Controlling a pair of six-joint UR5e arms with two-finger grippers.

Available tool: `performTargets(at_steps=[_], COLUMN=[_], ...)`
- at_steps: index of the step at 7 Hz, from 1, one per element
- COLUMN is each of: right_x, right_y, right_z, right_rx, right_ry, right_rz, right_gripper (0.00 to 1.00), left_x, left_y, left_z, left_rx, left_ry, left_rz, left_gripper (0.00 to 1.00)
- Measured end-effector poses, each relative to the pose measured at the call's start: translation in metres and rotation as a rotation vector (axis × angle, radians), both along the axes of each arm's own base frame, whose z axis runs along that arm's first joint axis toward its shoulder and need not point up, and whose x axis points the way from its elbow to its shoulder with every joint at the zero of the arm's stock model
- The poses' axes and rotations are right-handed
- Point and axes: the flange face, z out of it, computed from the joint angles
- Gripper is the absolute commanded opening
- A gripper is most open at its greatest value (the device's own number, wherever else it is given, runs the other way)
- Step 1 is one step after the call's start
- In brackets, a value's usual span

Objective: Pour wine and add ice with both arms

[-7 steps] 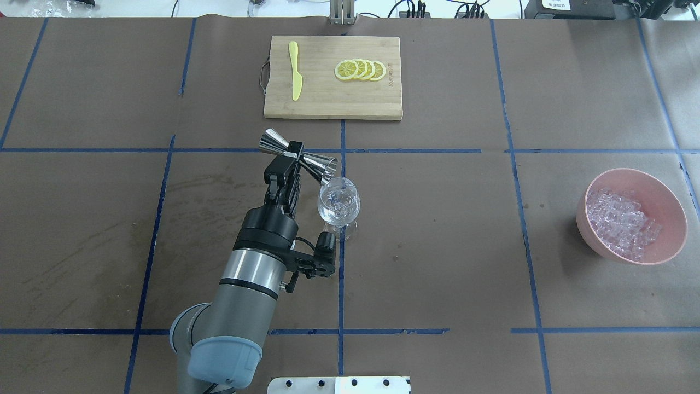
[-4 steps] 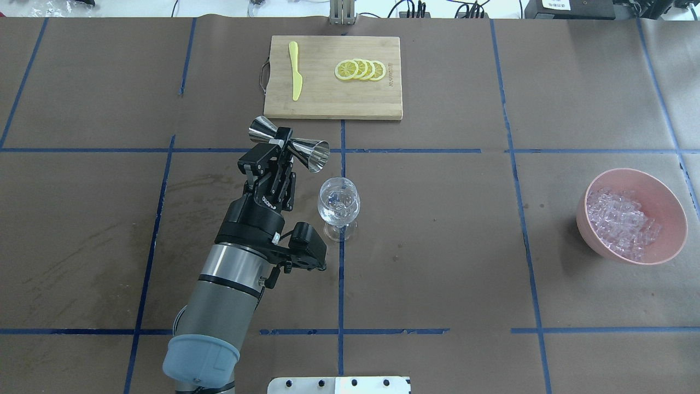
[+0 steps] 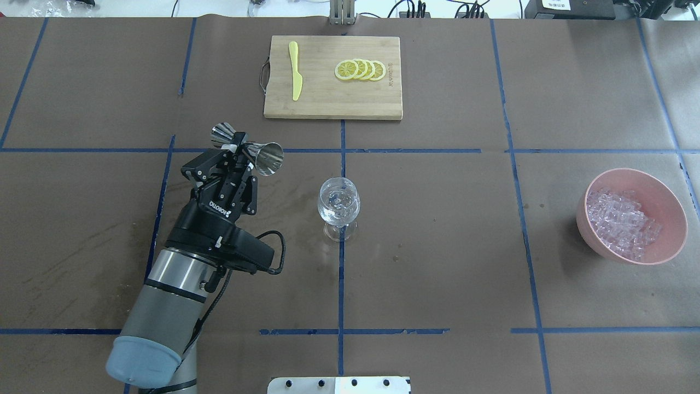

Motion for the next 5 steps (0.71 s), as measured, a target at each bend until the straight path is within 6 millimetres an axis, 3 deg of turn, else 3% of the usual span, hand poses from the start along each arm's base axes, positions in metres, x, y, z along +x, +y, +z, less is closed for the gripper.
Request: performTargets(at_steps=[2, 5], right_x=[0.0, 0.0], right_y=[-0.001, 0.0], right_z=[-0.001, -0.001], right_rx=[0.002, 0.002], right_ry=[0.001, 0.001], right_rz=[0.001, 0.001], right_gripper=[1.0, 1.0], left_x=[-0.029, -0.096], left_y=[0.007, 0.025], left_z=[0.048, 0.147], left_rx=[0.024, 0.054], left_ry=[0.03, 0.066], left_rz=[0.035, 0.09], left_gripper=[0.0, 0.0])
